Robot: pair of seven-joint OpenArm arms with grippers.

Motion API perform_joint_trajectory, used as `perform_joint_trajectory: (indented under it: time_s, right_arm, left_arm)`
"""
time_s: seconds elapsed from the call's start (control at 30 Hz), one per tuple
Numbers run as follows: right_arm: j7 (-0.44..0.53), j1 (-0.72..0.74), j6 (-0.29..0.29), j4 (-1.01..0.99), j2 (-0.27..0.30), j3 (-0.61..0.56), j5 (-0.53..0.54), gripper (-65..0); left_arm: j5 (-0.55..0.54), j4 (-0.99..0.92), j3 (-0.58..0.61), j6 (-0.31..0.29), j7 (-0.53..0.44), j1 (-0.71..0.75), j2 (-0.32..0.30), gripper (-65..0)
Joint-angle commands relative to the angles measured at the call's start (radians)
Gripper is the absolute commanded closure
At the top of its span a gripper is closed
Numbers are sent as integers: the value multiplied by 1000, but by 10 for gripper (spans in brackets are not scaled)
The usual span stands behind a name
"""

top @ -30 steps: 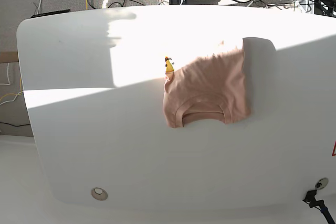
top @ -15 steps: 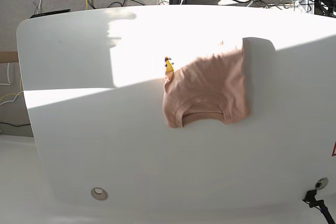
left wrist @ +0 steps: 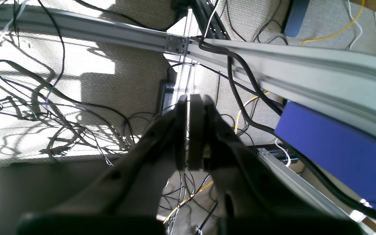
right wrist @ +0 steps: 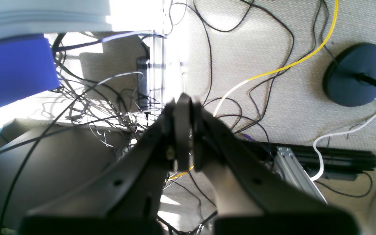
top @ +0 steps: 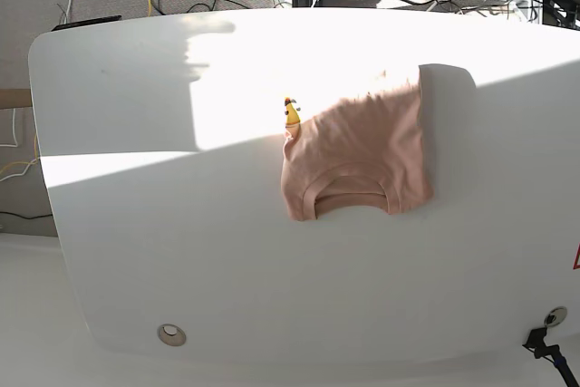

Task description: Fold the T-shirt properly

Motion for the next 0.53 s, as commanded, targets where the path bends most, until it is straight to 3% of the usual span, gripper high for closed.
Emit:
perform_joint_trajectory:
  time_s: [0.0,0.3,0.5]
  right_arm:
    - [3,16,5,-66,5,2,3,0]
    - [3,205,3,-293,3,2,4,0]
    - [3,264,-5,-356,-17,2,4,0]
  left_arm:
    - [3,-95,-1,4,-1,-11,-5,0]
    - [26,-396,1,178,1,-224,-28,0]
    - [124,-419,1,319,2,-269,-11,0]
